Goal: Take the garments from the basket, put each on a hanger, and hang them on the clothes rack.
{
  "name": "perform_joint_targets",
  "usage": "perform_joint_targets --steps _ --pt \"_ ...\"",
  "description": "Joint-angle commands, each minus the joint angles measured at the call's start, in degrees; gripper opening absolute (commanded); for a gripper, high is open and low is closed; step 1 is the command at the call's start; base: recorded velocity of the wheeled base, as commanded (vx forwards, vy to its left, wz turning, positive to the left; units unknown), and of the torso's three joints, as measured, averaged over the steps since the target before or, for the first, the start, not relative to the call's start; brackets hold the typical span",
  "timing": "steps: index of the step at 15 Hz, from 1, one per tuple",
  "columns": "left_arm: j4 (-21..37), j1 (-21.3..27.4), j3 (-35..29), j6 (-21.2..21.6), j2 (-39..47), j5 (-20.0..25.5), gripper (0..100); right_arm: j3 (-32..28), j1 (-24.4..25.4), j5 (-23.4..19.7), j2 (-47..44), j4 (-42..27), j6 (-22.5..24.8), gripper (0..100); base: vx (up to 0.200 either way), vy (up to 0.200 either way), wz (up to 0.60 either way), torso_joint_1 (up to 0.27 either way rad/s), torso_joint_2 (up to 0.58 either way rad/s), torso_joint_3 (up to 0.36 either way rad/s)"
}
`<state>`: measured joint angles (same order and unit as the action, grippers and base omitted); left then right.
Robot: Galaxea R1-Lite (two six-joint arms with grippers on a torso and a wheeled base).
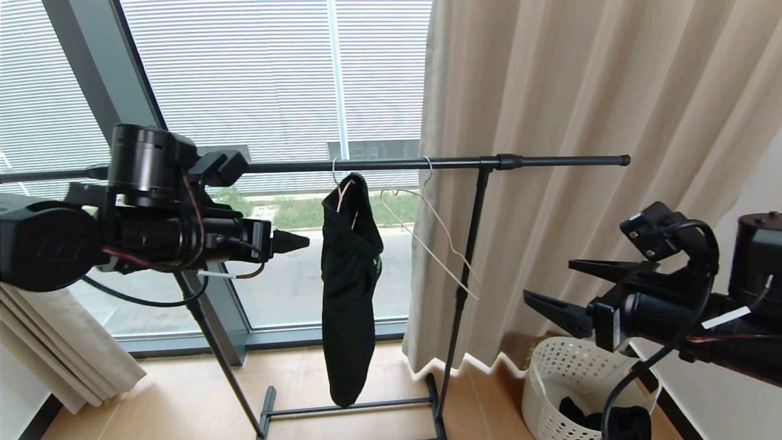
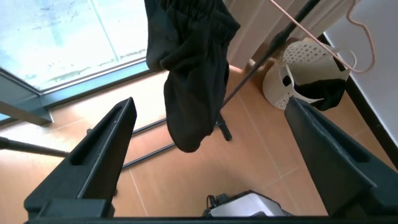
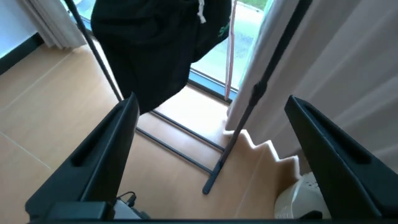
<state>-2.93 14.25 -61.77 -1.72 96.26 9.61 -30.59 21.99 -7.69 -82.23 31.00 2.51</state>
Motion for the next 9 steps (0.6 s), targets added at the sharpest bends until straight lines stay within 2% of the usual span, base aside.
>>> perform_joint_targets --steps 1,2,4,5,6,7,9 --pt "0.0 0.0 12.2 0.1 -15.2 0.1 100 4.3 -0.6 5.1 10.2 -2.5 -1.5 100 0.0 0.0 0.0 0.0 0.0 0.0" --pt "0.0 -0.1 17.8 0.0 -20.8 0.1 100 5.4 0.0 8.1 14.7 -6.4 -1.5 100 0.0 0.0 0.0 0.0 0.0 0.0" --pt "0.1 -1.0 26.7 0.0 -30.0 0.1 100 8.7 0.1 8.7 20.8 -10.1 -1.6 100 0.0 0.0 0.0 0.0 0.0 0.0" --pt "0.0 -1.0 31.7 0.0 -34.7 0.1 100 11.5 0.1 9.1 24.3 -10.5 -1.5 100 0.0 0.0 0.0 0.0 0.0 0.0" --pt "0.1 -1.1 33.3 0.0 -36.4 0.1 100 12.6 0.2 9.4 25.4 -10.5 -1.5 100 0.0 0.0 0.0 0.0 0.0 0.0" --pt "0.1 -1.1 39.8 0.0 -42.6 0.0 100 16.8 0.2 10.1 28.9 -10.5 -1.5 100 0.0 0.0 0.0 0.0 0.0 0.0" --pt "0.1 -1.7 45.4 -0.2 -48.4 0.0 100 22.0 0.1 10.2 31.2 -10.4 -1.5 100 0.0 0.0 0.0 0.0 0.0 0.0"
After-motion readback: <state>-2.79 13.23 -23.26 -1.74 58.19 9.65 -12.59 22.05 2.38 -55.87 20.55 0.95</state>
